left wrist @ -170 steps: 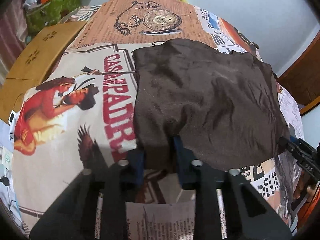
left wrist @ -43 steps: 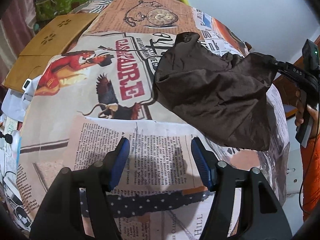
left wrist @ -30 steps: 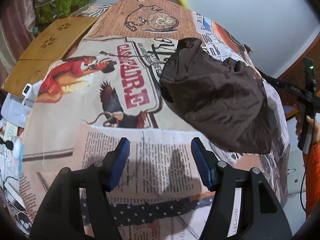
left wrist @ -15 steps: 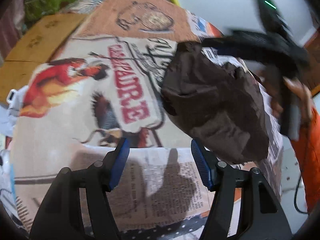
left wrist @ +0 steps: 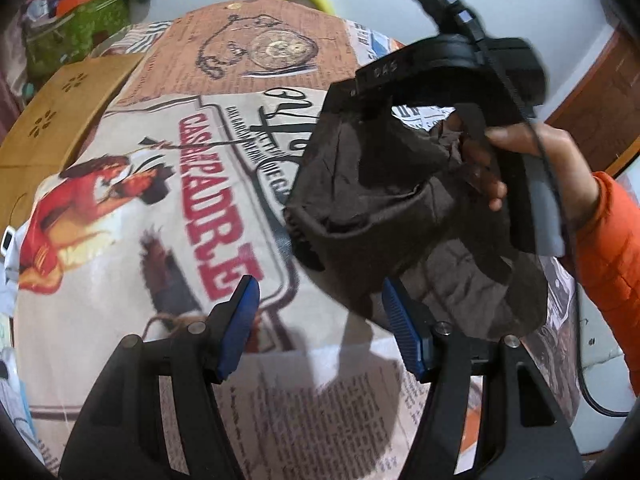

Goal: Fold small clothes

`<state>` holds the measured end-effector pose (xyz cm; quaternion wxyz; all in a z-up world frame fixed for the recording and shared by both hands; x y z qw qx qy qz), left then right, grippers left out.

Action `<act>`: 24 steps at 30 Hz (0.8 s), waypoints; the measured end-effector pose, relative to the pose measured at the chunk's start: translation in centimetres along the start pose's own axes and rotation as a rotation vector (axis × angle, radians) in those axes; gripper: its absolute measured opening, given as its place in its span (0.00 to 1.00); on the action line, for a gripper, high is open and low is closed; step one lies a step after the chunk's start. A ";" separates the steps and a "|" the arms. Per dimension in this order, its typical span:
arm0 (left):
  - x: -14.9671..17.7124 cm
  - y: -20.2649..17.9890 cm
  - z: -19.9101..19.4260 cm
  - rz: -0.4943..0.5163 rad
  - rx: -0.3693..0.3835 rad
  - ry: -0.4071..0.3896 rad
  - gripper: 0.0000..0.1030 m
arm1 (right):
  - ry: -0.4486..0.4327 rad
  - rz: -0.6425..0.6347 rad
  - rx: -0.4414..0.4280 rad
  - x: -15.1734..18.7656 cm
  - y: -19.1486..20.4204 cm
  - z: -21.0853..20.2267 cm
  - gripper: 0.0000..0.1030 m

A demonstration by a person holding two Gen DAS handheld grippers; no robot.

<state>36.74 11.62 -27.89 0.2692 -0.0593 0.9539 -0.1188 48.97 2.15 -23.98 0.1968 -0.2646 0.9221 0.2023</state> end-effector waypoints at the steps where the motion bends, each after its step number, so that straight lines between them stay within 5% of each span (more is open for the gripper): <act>1: -0.3 -0.2 0.4 0.003 -0.005 0.002 0.57 | -0.012 0.002 -0.009 0.1 0.0 -0.6 0.08; 3: -0.7 -0.6 1.0 0.007 -0.010 -0.002 0.46 | -0.040 0.004 -0.023 0.4 -0.1 -2.0 0.07; 5: -1.4 -1.1 1.5 0.014 -0.003 -0.012 0.19 | -0.061 0.004 -0.037 0.6 -0.2 -3.1 0.07; 7: -1.9 -1.7 1.6 0.015 0.011 -0.024 0.11 | -0.078 0.003 -0.041 0.8 -0.4 -3.8 0.07; 18: -2.3 -9.1 -6.1 0.147 0.046 -0.184 0.07 | -0.222 0.090 -0.070 2.9 -3.9 -11.6 0.07; 24: -1.2 -16.1 -6.7 0.277 0.103 -0.159 0.07 | -0.282 0.126 -0.035 6.2 -7.2 -16.3 0.07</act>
Point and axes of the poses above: each gripper's, at about its wrist camera, not at the fingertips, and z roughly the way its jaws point, y to its left, x to its underside, the point moved 4 cm from there along z, roughly the way its jaws point, and after that the axes turned 3 degrees about -y, right-handed, at the moved point
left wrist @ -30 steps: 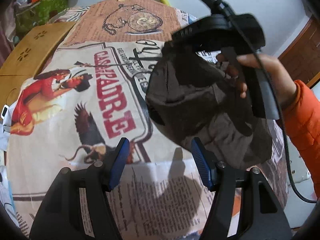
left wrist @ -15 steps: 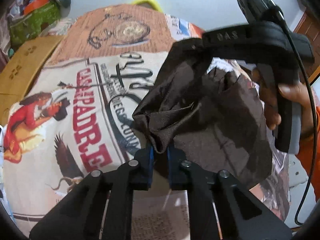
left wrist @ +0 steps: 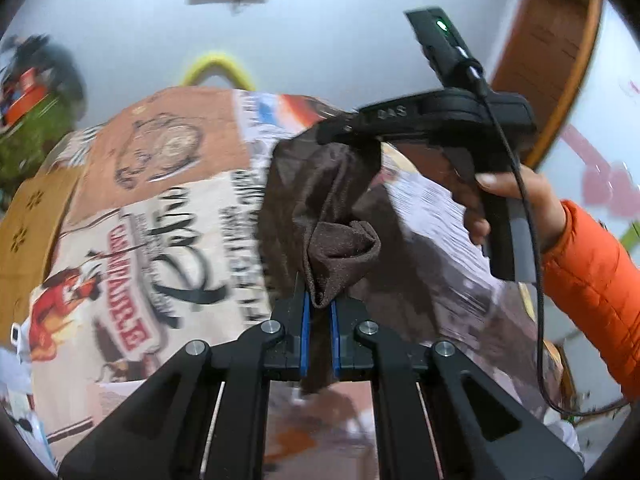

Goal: Fold small clothes

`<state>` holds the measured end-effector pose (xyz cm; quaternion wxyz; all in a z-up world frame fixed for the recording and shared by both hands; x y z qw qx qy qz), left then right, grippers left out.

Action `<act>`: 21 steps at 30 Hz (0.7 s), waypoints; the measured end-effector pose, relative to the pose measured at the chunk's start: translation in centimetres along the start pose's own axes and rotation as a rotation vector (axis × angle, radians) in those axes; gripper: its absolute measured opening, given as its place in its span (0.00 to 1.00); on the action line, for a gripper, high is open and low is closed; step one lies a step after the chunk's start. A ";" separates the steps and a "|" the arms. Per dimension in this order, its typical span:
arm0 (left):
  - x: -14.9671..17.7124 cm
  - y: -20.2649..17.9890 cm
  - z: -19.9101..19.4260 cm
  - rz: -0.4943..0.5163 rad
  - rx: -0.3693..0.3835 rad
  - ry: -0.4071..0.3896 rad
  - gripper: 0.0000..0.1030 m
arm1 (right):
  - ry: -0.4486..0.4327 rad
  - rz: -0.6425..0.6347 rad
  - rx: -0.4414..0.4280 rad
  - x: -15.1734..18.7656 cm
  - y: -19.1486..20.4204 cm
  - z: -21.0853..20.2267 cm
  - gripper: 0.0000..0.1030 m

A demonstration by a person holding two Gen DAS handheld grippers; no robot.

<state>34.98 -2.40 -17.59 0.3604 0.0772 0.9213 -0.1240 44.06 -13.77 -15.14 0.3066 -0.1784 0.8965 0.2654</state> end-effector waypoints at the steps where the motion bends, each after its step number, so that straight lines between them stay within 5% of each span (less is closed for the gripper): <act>1: 0.1 -1.2 0.6 0.017 0.009 0.016 0.07 | -0.001 0.002 0.015 0.3 -0.6 -0.4 0.07; 9: 2.7 -6.3 5.8 0.043 0.108 0.166 0.07 | 0.024 0.063 0.104 4.1 -6.7 -2.6 0.07; 21: 4.3 -7.7 8.8 0.025 0.122 0.234 0.07 | 0.063 0.052 0.176 7.9 -10.0 -1.0 0.08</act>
Point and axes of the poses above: each gripper's, at about its wrist camera, not at the fingertips, and z roughly the way its jaws point, y to its left, x to its underside, the point moved 4 cm from there along z, roughly the way its jaws point, and after that the axes turned 3 degrees about -y, right-handed, at the moved point
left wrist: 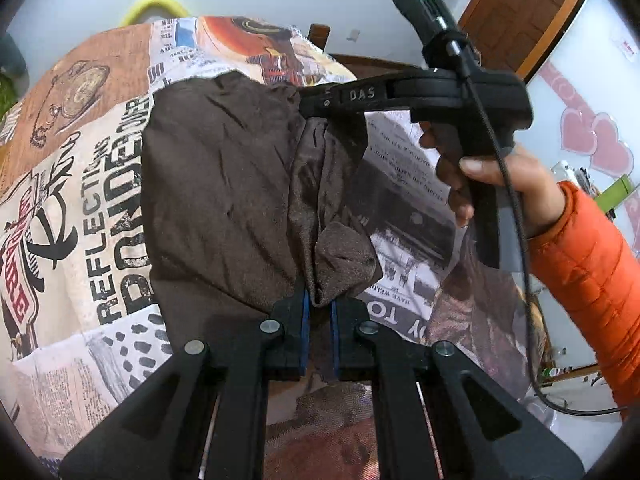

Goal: Fold small clothes

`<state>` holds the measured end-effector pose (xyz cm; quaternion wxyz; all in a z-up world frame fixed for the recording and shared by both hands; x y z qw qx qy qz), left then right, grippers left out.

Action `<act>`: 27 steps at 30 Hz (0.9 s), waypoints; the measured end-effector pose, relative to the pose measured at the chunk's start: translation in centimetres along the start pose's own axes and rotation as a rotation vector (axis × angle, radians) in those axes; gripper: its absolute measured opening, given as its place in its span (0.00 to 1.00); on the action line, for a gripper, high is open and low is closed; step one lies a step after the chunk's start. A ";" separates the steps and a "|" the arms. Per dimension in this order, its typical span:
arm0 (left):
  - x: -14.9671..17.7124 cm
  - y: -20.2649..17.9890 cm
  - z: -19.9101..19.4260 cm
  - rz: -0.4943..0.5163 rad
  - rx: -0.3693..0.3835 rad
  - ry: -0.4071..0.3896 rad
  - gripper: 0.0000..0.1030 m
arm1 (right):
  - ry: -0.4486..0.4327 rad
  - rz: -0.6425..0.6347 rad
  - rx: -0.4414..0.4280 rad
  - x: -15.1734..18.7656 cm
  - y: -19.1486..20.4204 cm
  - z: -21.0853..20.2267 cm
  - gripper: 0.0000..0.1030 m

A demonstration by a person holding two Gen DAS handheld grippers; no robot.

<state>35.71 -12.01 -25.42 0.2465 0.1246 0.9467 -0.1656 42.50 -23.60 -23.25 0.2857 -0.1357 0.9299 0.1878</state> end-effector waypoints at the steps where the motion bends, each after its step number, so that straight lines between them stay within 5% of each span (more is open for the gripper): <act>1: -0.1 -0.2 -0.7 0.000 -0.003 -0.018 0.07 | -0.010 -0.010 -0.004 -0.3 0.3 -0.2 0.08; 6: -1.4 -1.1 -3.3 0.006 0.010 -0.106 0.07 | -0.100 -0.062 -0.040 -3.3 2.0 -2.0 0.08; 10: -1.9 -1.3 -2.0 -0.014 0.027 -0.089 0.07 | -0.115 -0.088 -0.026 -5.2 2.6 -1.3 0.08; 16: -0.5 -0.4 0.7 -0.077 0.060 0.016 0.33 | 0.027 -0.040 0.028 -3.5 0.4 2.6 0.08; 21: 0.0 0.8 -1.4 -0.068 0.024 -0.011 0.37 | 0.038 0.053 -0.002 -2.5 -1.1 1.0 0.39; 27: -0.8 4.6 -4.7 -0.076 -0.130 -0.093 0.49 | -0.022 0.036 -0.020 -1.4 -0.5 -3.9 0.42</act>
Point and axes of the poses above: each gripper's, at about its wrist camera, not at the fingertips, and z roughly the way its jaws point, y to its left, x to its underside, the point moved 4 cm from there along z, roughly the way its jaws point, and after that the axes turned 3 degrees about -y, right-handed, at the moved point
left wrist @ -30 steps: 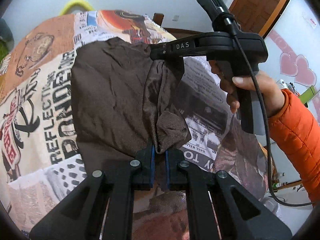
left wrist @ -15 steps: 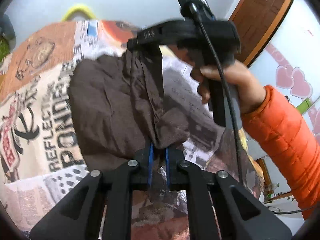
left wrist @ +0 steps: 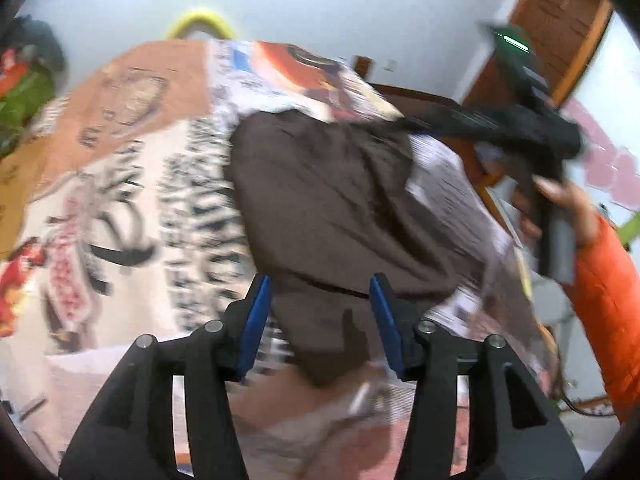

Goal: Fold small clothes

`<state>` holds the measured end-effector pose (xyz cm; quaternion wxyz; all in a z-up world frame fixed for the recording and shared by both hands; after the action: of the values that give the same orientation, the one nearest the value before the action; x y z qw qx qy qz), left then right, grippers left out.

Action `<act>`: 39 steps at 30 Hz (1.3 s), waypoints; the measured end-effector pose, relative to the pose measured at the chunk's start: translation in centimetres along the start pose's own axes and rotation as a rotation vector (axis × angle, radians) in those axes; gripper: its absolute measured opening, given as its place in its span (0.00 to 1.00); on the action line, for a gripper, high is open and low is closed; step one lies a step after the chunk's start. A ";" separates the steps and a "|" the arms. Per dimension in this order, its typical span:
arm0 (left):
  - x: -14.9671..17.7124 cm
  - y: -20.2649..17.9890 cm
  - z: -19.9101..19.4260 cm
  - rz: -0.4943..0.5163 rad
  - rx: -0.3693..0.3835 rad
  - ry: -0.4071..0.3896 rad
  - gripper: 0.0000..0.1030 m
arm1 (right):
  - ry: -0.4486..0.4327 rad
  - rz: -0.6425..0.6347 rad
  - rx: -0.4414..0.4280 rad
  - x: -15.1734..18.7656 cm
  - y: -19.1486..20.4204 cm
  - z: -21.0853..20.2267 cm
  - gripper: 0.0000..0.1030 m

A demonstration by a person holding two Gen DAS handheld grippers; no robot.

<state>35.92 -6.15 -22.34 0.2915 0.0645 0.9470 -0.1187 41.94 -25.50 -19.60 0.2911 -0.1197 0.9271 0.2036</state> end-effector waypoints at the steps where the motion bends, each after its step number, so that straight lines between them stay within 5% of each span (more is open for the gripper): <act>1: -0.5 1.2 0.1 -0.013 -0.020 -0.005 0.49 | -0.008 -0.006 -0.005 0.5 0.2 -0.7 0.44; 3: -1.0 2.9 0.5 -0.032 -0.056 0.001 0.50 | -0.029 -0.023 0.002 1.8 0.8 -1.9 0.54; 12: 0.6 3.4 4.7 -0.054 -0.008 0.115 0.51 | 0.032 -0.046 -0.027 8.8 3.2 -1.4 0.54; 18: 2.0 3.3 7.3 0.012 -0.126 0.182 0.51 | 0.069 -0.046 0.044 11.4 2.1 0.5 0.54; 30: 4.9 -0.6 5.7 0.014 0.065 0.229 0.50 | 0.074 -0.014 0.012 13.3 2.6 0.8 0.54; 32: 5.5 -1.5 6.0 0.063 0.035 0.225 0.30 | 0.076 -0.006 0.005 13.4 2.7 0.8 0.54; 35: 5.7 -2.1 6.0 0.082 0.019 0.215 0.14 | 0.079 0.000 0.002 13.6 3.0 0.7 0.54; 39: 5.3 -0.2 5.3 -0.004 0.021 0.198 0.07 | 0.087 -0.007 -0.013 14.0 3.7 0.5 0.50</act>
<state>34.32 -7.45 -29.56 0.1955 0.0770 0.9700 -0.1220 29.73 -23.48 -27.07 0.2502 -0.1338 0.9371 0.2033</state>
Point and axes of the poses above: each gripper's, at about its wrist camera, not at the fingertips, and z roughly the way its jaws point, y to its left, x to its underside, the point moved 4 cm from there along z, roughly the way its jaws point, and after that the axes turned 3 degrees about -y, right-handed, at the moved point
